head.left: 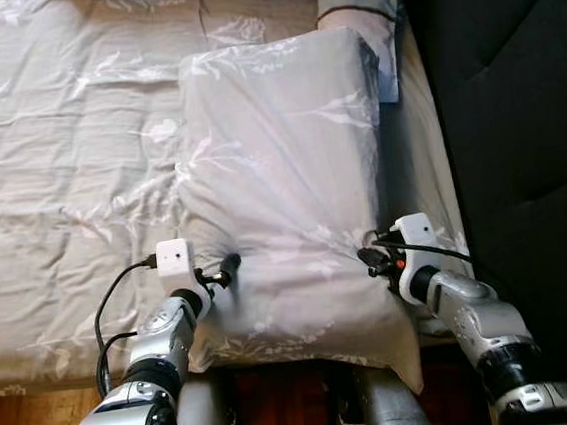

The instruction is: Clean up the room

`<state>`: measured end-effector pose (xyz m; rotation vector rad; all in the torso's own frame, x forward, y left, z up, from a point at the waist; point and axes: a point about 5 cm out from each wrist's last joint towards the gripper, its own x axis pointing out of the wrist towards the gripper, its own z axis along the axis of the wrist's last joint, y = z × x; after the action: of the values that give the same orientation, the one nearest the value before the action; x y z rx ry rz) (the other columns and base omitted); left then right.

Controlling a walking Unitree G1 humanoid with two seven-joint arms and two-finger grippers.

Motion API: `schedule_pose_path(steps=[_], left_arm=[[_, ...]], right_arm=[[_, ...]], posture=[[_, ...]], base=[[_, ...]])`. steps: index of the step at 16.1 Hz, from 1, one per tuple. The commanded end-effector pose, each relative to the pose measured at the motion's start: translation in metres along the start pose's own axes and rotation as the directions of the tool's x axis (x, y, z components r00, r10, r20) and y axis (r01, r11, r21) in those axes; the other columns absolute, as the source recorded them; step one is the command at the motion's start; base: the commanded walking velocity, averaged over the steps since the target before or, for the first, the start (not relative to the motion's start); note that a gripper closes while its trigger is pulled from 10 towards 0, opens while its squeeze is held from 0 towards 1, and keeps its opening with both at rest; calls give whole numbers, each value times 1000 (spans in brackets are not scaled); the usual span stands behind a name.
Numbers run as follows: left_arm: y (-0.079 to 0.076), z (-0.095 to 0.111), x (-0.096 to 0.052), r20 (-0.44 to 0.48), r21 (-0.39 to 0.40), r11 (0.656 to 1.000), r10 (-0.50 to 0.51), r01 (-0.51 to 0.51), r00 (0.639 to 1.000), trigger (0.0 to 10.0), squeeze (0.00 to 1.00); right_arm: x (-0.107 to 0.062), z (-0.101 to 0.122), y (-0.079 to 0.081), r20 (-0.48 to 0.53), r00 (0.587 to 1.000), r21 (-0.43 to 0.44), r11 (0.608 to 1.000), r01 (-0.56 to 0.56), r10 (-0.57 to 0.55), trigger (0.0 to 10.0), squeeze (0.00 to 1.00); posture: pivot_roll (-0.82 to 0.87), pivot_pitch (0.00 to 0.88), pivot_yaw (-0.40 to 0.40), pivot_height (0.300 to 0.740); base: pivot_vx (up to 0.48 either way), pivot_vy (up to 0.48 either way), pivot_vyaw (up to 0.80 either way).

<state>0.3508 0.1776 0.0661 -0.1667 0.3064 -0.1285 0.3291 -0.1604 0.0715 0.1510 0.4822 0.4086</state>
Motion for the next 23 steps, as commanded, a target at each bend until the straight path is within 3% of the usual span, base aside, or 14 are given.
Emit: schedule_pose_path(steps=[1,3,4,15,23], left_arm=[[0,-53,-15,-230,4,1000,6,-5,973,10000,0],[-4,-58,-16,-251,-18,1000,-22,19,968,10000,0],[-8,-60,-16,-258,-19,999,-43,40,965,0,0],[-21,-64,-15,-258,-34,994,-112,107,960,0,0],[-19,-62,-15,-247,-33,993,-117,112,962,0,0]], right_arm=[[-7,-56,3,-212,977,79,997,-5,22,0,0],[-7,-56,4,-213,977,79,997,-8,25,0,0],[-7,-56,6,-214,976,80,997,-15,31,0,0],[-9,-57,8,-209,978,87,996,-2,20,0,0],[-3,-56,10,-179,984,102,994,26,-8,0,0]], posture=[[-150,513,-121,648],[-151,515,-122,648],[-154,517,-126,648],[-143,523,-127,648],[-119,512,-109,648]], base=[[0,0,0],[0,0,0],[0,0,0],[0,0,0],[0,0,0]])
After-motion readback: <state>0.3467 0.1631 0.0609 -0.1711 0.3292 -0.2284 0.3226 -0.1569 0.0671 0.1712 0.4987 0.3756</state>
